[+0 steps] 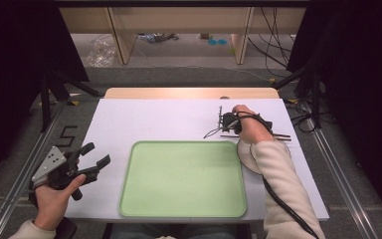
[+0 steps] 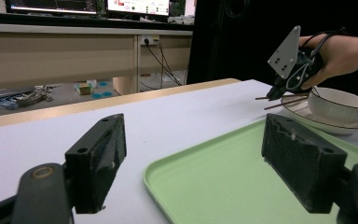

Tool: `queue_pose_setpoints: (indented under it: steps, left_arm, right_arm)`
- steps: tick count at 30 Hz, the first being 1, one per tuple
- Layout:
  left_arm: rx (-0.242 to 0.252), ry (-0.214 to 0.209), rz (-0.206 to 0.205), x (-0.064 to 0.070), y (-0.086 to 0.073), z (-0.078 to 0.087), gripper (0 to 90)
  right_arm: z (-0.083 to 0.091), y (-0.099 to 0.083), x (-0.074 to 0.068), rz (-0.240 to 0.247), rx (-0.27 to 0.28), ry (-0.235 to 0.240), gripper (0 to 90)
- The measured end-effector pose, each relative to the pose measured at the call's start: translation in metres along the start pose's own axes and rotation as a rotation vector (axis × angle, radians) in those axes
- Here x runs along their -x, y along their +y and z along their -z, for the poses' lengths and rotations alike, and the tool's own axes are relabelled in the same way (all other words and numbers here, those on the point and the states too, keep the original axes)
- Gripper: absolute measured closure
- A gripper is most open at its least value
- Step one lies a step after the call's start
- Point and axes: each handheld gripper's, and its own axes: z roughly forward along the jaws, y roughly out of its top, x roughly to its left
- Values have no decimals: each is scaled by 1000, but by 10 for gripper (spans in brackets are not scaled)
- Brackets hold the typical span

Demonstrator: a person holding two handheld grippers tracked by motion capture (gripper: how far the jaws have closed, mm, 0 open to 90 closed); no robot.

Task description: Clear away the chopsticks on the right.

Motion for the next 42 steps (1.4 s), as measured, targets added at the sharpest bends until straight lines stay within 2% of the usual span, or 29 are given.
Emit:
queue_pose_setpoints:
  steps: [2, 3, 4, 7, 9, 13, 15, 16, 17, 18, 19, 20, 21, 22, 25, 26, 27, 29, 32, 33, 35, 36, 37, 38, 40, 42]
  left_arm:
    - [0, 0, 0, 0, 0, 0, 218]
    - [0, 0, -1, 0, 0, 0, 218]
    - [0, 0, 0, 0, 0, 0, 218]
    - [0, 1, 0, 0, 0, 0, 218]
    - [0, 1, -1, 0, 0, 0, 218]
    - [1, 3, 0, 0, 0, 0, 218]
    - [1, 5, -1, 0, 0, 0, 218]
    - [1, 5, 0, 0, 0, 0, 219]
    - [3, 7, 2, 0, 0, 0, 219]
    - [4, 8, 5, 0, 0, 0, 219]
    - [6, 8, 5, 0, 0, 0, 219]
    - [5, 8, 5, 0, 0, 0, 219]
    - [4, 7, 4, 0, 0, 0, 219]
    - [3, 8, 3, 0, 0, 0, 219]
    - [3, 7, 4, 0, 0, 0, 219]
    - [4, 6, 5, 0, 0, 0, 219]
    - [4, 6, 4, 0, 0, 0, 219]
    - [4, 6, 5, 0, 0, 0, 219]
    - [6, 5, 6, 0, 0, 0, 219]
    - [6, 6, 6, 0, 0, 0, 219]
    - [6, 5, 6, 0, 0, 0, 219]
    - [7, 5, 6, 0, 0, 0, 219]
    - [6, 5, 6, 0, 0, 0, 219]
    - [6, 5, 6, 0, 0, 0, 219]
    - [6, 5, 7, 0, 0, 0, 219]
    - [5, 5, 7, 0, 0, 0, 219]
  right_arm:
    - [3, 0, 2, 19, 11, -21, 871]
    - [5, 0, 1, -1, 25, -24, 871]
    - [10, 0, 3, -1, 31, -42, 871]
    - [15, 1, 4, -9, 45, -59, 872]
    - [23, 2, 4, -31, 60, -72, 872]
    - [33, 3, 6, -46, 97, -110, 872]
    - [41, 4, 7, -59, 139, -132, 872]
    - [48, 4, 9, -71, 186, -161, 873]
    - [48, 4, 9, -71, 186, -161, 873]
    - [52, 5, 9, -110, 208, -162, 873]
    - [56, 4, 10, -116, 226, -173, 873]
    - [64, 4, 11, -145, 264, -201, 873]
    - [64, 4, 11, -145, 264, -201, 873]
    - [68, 3, 13, -135, 288, -217, 873]
    - [80, 2, 14, -213, 350, -233, 873]
    - [89, 0, 18, -238, 388, -256, 873]
    - [93, 0, 18, -274, 414, -246, 873]
    - [97, -1, 19, -290, 433, -246, 873]
    - [111, -3, 21, -360, 496, -268, 874]
    - [111, -3, 21, -360, 496, -268, 874]
    - [120, -4, 21, -411, 546, -253, 874]
    - [120, -4, 21, -411, 546, -253, 874]
    - [122, -5, 21, -434, 560, -246, 875]
    - [126, -6, 20, -480, 600, -245, 874]
    - [127, -7, 21, -497, 610, -238, 875]
    - [130, -10, 20, -548, 643, -222, 874]
